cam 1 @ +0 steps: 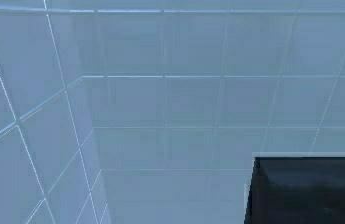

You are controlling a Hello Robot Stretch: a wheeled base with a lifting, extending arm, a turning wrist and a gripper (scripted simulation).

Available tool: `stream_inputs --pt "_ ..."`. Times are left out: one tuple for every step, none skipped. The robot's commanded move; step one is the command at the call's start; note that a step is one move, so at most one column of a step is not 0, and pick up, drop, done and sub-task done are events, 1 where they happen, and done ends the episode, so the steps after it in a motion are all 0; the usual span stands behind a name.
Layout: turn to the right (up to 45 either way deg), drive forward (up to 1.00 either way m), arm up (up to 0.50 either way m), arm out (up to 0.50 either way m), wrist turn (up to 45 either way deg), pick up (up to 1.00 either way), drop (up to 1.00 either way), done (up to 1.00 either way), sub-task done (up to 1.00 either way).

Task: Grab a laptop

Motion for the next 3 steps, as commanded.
stream_inputs --pt "0.0 0.00 0.50 0.00 0.0 0.00 0.00 0.00 0.00" --pt "0.0 0.00 0.10 0.00 0.0 0.00 0.00 0.00 0.00" --pt "0.0 0.00 0.00 0.24 0.0 0.00 0.00 0.00 0.00"
